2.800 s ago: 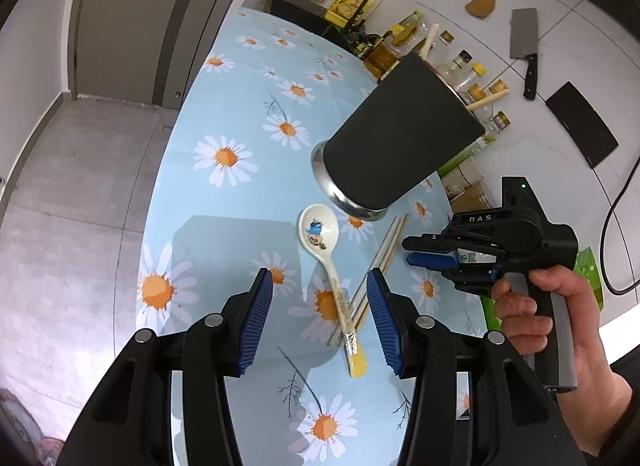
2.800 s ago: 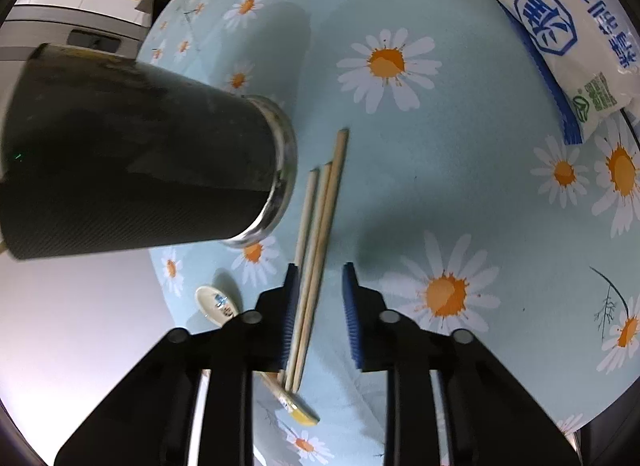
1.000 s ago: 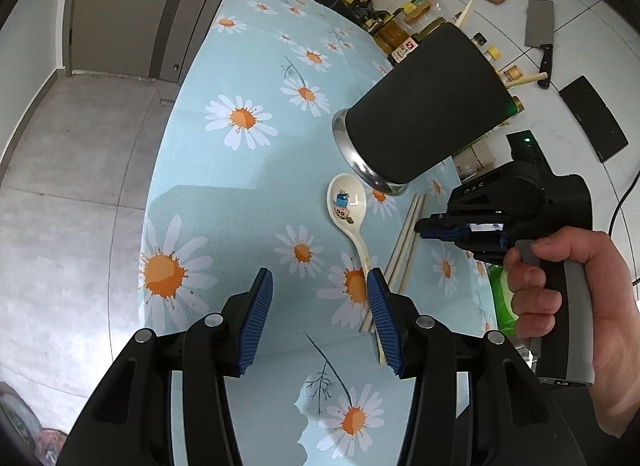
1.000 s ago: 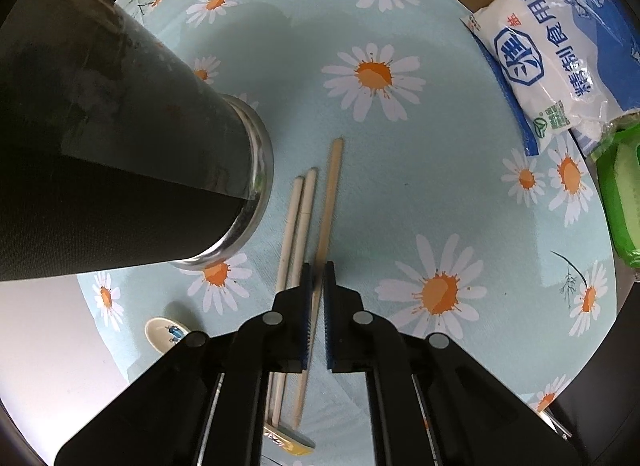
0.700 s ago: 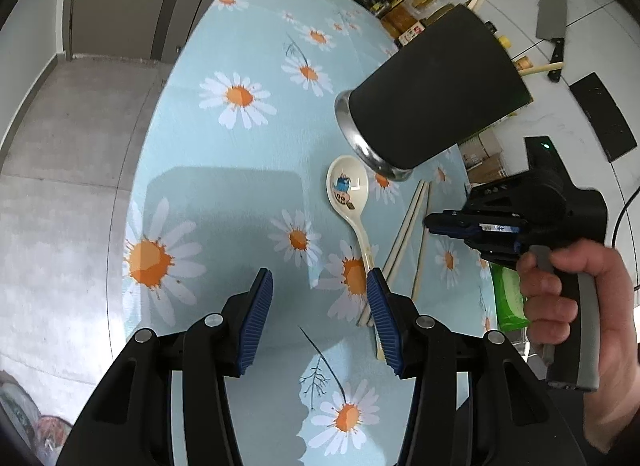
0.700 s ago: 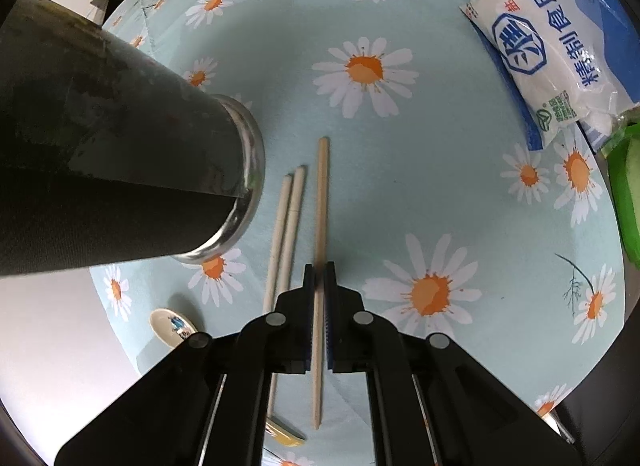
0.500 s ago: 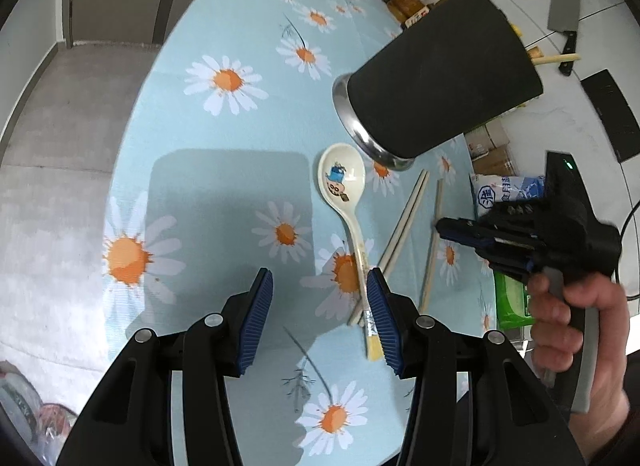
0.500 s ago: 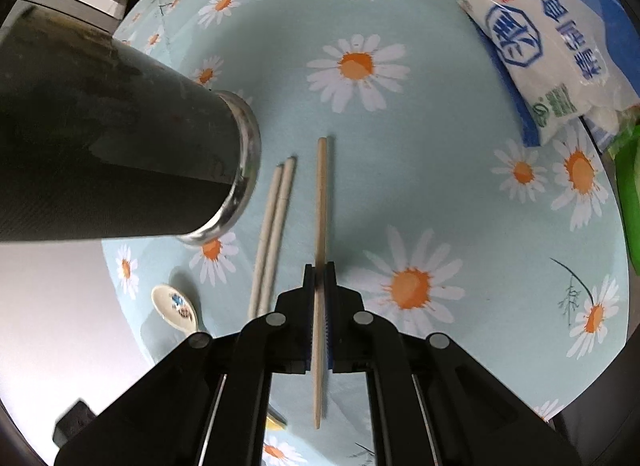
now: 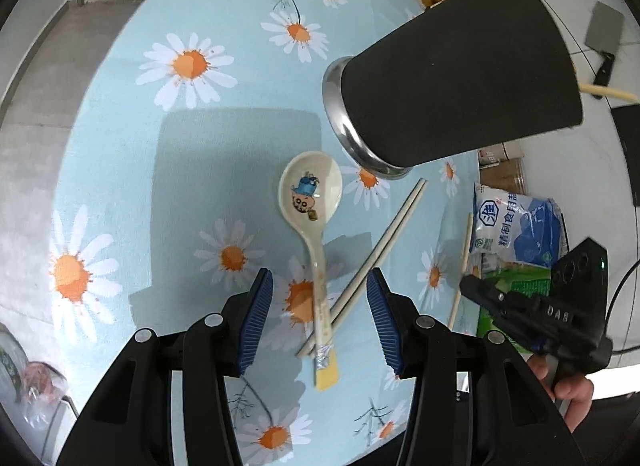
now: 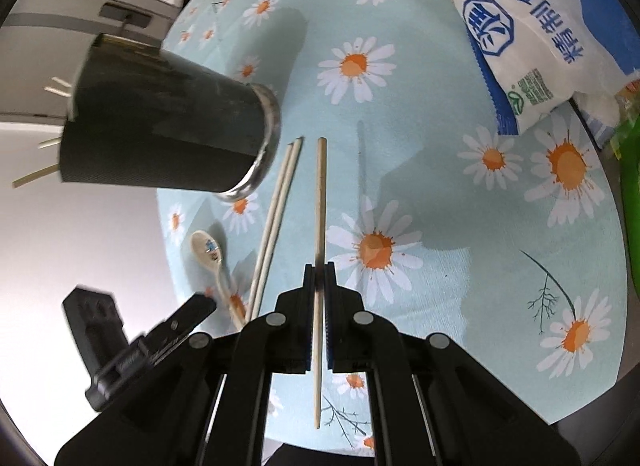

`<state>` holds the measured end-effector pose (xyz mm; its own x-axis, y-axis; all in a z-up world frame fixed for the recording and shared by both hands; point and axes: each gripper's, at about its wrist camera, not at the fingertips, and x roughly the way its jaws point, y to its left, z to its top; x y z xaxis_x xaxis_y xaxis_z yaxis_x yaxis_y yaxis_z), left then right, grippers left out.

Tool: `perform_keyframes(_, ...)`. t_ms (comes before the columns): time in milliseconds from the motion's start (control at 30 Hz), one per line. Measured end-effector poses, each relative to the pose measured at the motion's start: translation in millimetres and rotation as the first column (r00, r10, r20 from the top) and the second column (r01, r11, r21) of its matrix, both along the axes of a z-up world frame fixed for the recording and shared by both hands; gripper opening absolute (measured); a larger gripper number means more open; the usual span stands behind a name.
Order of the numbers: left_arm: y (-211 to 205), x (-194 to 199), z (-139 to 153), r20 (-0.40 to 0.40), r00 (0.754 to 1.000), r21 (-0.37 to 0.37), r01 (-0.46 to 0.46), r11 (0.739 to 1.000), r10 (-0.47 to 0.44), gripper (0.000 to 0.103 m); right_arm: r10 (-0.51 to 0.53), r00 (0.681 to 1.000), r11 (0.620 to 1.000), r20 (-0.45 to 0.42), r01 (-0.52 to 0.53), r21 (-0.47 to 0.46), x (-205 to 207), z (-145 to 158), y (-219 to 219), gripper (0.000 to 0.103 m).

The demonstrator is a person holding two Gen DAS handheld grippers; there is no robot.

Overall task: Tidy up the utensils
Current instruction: 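Grasp a chopstick with the right tool while the left tool grasps the yellow-handled spoon, then lift the spoon and chopstick with both tools and carry them over the black holder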

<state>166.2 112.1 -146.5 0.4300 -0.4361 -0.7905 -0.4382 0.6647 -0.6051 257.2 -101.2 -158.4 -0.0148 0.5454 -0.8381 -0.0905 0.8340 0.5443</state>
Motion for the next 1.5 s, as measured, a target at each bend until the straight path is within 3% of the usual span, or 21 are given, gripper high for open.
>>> perform_keyframes(133, -2.5, 7.1, -4.5, -0.031, 0.999, -0.048, 0.007, 0.999, -0.009, 0.047, 0.037, 0.999, 0.998, -0.007, -0.036, 0.054, 4.7, 3.3, -6.3, 0.005)
perform_keyframes(367, -11.6, 21.4, -1.4, -0.024, 0.997, -0.004, 0.069, 0.998, -0.070, 0.044, 0.085, 0.996, 0.992, 0.014, -0.086, 0.095, 12.0, 8.4, -11.7, 0.005)
perform_keyframes(633, -17.1, 24.2, -3.9, -0.027, 0.994, 0.052, 0.105, 0.993, -0.104, 0.010, 0.130, 0.991, 0.985, 0.018, -0.132, 0.114, 14.9, 7.7, -14.6, 0.005)
perform_keyframes(700, -17.8, 23.7, -5.1, -0.022, 0.995, 0.056, 0.101, 0.993, -0.099, 0.008, 0.145, 0.989, 0.982, 0.020, -0.146, 0.120, 14.4, 7.6, -14.4, 0.005)
perform_keyframes(1100, -15.5, 5.0, -3.3, 0.050, 0.998, 0.056, 0.037, 0.998, -0.040, 0.005, 0.249, 0.967, 0.954, 0.060, -0.256, 0.157, 14.4, 10.7, 4.3, 0.005)
perform_keyframes(1500, -27.3, -24.0, 49.7, 0.214, 0.977, 0.173, -0.021, 0.985, -0.017, 0.005, 0.348, 0.913, 0.899, 0.212, -0.389, 0.200, -1.4, 31.0, 17.3, 0.005)
